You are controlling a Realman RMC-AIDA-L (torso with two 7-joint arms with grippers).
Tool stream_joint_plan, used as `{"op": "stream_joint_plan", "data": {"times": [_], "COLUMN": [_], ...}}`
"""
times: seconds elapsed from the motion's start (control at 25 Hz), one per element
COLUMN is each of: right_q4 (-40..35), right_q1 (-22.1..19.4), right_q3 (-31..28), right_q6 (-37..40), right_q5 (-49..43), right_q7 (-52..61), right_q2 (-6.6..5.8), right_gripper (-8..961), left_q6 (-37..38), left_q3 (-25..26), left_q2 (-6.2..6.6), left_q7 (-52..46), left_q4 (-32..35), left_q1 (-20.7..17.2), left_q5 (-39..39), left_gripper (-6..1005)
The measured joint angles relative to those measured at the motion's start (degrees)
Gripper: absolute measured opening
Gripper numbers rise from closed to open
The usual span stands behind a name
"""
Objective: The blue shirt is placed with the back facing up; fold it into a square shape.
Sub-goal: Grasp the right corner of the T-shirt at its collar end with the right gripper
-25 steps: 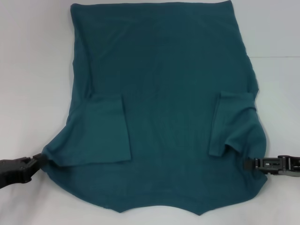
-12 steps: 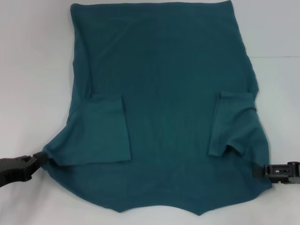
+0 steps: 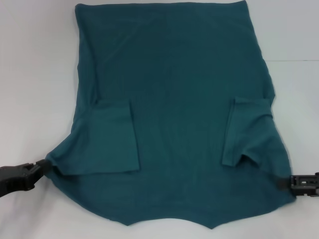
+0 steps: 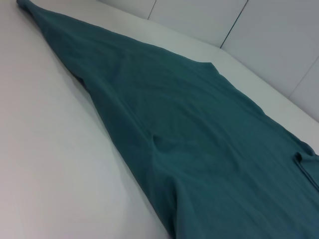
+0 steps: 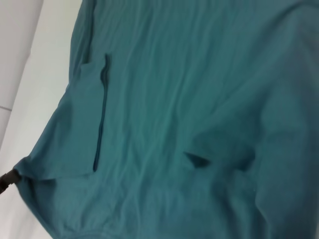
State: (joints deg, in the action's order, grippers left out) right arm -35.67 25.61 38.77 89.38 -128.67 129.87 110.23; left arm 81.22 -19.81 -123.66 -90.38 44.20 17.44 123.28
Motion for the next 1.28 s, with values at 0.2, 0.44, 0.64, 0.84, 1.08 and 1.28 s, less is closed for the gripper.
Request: {"op": "stream_joint_plan", "data": {"times": [0.2,0.44,0.64,0.84,1.08,1.28], "right_q4": [-0.01,-0.01,-0.01,0.07,0.47,0.53], "right_q1": [-0.82,-1.43,-1.52,-1.43,-0.89,-0.50], "right_q3": [-0.68,-0.86,-0.93,-0.99,-0.68,-0.47], "right_q6": [-0.02,-0.39,-0.72,-1.63,-2.14,-2.35], "right_q5": [0.00,-0.04,-0.71,-1.12,-1.35,-1.39], "right_q7": [0.02,0.03,0.03,0.03,0.03,0.03], "right_q2": [-0.65,-0.85,-0.77,-0.57,-0.21,0.19], "right_gripper": [924,924,924,925,925,925], "left_q6": [0.03,0.03,0.02,-0.01,-0.01,-0.08], "left_q3": [0.04,0.04,0.04,0.04,0.04,0.04], "left_q2": [0.06,0.01,0.00,0.00,0.05,0.15], "left_q7": [-0.05,-0.06,-0.02,0.04,0.25,0.34], "left_q4": [0.00,0.00,0.00,-0.11,-0.37,-0.43], "left_q1": [0.44,0.62,0.69,0.68,0.90,1.11], "left_q5": [0.00,0.00,0.02,0.03,0.03,0.03], "left_gripper": [41,42,43,44,46,47]}}
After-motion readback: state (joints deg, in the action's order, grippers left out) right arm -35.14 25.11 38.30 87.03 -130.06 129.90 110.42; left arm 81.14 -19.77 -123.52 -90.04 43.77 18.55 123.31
